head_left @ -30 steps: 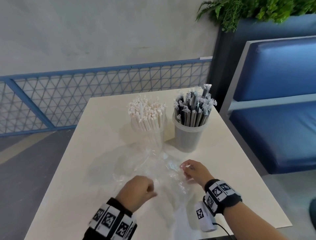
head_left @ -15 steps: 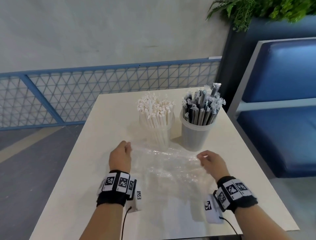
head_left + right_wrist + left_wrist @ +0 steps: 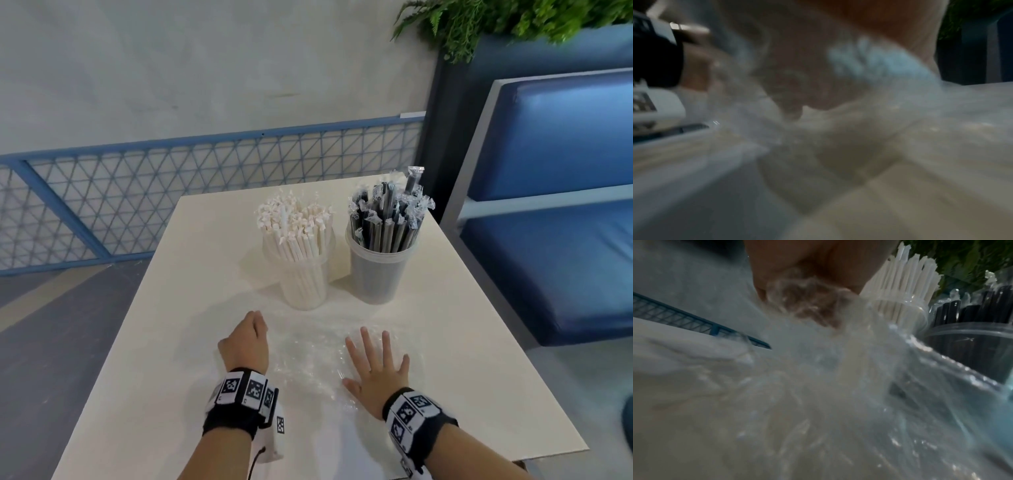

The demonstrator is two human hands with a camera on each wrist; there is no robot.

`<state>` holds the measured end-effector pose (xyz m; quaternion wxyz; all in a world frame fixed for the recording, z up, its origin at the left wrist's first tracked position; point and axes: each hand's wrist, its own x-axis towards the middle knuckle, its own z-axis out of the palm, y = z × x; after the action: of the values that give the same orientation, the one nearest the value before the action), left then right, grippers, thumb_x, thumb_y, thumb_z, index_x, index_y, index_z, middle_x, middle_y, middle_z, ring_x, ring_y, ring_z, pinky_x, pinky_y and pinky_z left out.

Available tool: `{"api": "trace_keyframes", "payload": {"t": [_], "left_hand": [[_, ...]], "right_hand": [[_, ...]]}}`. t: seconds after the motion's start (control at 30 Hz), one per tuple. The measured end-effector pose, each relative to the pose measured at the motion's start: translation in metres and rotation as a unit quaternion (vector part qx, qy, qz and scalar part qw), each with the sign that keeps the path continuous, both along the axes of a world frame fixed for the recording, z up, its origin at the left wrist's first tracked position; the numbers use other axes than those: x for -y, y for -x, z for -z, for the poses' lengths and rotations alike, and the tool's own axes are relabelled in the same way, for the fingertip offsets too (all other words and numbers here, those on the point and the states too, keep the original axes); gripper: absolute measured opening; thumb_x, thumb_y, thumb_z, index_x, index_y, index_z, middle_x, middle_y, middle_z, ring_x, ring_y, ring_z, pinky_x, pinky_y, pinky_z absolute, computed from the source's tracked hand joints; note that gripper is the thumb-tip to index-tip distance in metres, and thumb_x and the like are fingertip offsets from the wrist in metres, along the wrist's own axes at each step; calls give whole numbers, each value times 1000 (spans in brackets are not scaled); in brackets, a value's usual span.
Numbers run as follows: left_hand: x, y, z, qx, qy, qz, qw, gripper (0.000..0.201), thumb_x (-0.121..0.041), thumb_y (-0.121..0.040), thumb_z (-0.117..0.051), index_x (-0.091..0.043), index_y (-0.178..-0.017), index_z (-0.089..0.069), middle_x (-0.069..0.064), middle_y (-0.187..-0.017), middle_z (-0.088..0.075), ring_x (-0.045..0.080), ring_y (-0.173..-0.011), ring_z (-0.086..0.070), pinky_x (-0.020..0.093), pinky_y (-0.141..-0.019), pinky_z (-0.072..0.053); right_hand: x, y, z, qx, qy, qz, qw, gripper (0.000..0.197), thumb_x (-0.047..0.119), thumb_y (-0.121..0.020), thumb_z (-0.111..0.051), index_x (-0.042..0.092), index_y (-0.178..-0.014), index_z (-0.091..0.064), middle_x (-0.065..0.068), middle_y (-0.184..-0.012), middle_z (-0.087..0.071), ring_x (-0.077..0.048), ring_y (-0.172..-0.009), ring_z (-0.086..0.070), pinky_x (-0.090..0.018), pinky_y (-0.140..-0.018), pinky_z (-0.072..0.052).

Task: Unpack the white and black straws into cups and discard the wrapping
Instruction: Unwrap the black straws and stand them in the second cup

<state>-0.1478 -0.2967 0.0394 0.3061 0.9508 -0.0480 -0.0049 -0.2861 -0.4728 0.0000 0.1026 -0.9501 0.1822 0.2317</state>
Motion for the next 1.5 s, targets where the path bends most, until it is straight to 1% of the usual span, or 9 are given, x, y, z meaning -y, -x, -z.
{"api": "trace_keyframes", "payload": {"t": [0.17,0.27,0.4,0.53,0.9,1.17,1.33,1.43,1.5], "left_hand": [[-5,-12,-11,82,-30,-102,991,19,-6,-83,-53,-9,-101,-58,15,-100,-64,36,-90,-58,41,-83,-31],[20,7,-31,200,-31,67,977,42,5,-70,-62,-7,-110,-59,16,-110,-63,39,-102,-56,46,-87,-40],[61,64,-13,-18,-139,338,931,57,-26,-92,-47,-14,-144,-26,7,-152,-27,25,-141,-22,42,-116,-19],[54,59,26,-196,-311,293,883,107,-67,-78,-51,-17,-147,14,6,-155,23,36,-142,20,59,-112,6],[31,28,48,-256,-264,273,889,150,-70,-42,-77,-32,-140,30,1,-142,47,39,-128,44,63,-107,12],[42,20,34,-254,-318,246,880,146,-61,-45,-82,-27,-145,19,11,-151,33,42,-135,32,64,-108,6],[70,18,-10,-108,-141,220,959,90,-46,-71,-74,-10,-138,-26,11,-139,-42,24,-129,-41,38,-111,-26],[90,23,-50,-29,106,230,967,74,-31,-71,-78,-11,-131,-40,7,-125,-50,15,-104,-51,22,-88,-40],[107,16,-76,-10,178,237,955,81,-32,-67,-80,-11,-133,-38,5,-131,-47,12,-108,-49,21,-90,-39]], "right_hand": [[8,0,8,-76,-17,-19,997,64,58,-93,-12,38,-139,27,7,-138,47,-30,-135,36,-68,-108,0],[6,-2,10,-87,-10,-15,996,63,58,-94,-12,37,-139,28,6,-139,47,-31,-135,36,-68,-107,-2],[3,-7,10,-112,-10,-7,994,73,57,-94,-24,36,-134,33,3,-137,49,-34,-133,38,-71,-106,-1],[6,-7,9,-110,-21,-10,994,73,62,-91,-20,38,-136,32,3,-142,46,-33,-133,38,-72,-105,0],[49,11,-5,-155,-60,-123,978,132,76,-55,-64,39,-136,33,13,-135,51,-27,-133,40,-80,-96,3],[59,19,-7,-153,-51,-121,979,136,76,-52,-66,37,-135,34,11,-132,51,-22,-124,44,-79,-97,4],[56,16,-17,-83,-55,-128,987,146,95,-19,-21,32,-145,16,-1,-151,34,-22,-129,39,-66,-106,11],[57,10,-54,121,-106,-15,987,109,91,-42,-31,34,-135,-36,7,-153,-23,-14,-145,-12,-59,-110,6],[67,0,-83,326,-165,91,926,58,66,-65,-62,32,-110,-51,11,-121,-50,-11,-116,-50,-54,-112,-17]]}}
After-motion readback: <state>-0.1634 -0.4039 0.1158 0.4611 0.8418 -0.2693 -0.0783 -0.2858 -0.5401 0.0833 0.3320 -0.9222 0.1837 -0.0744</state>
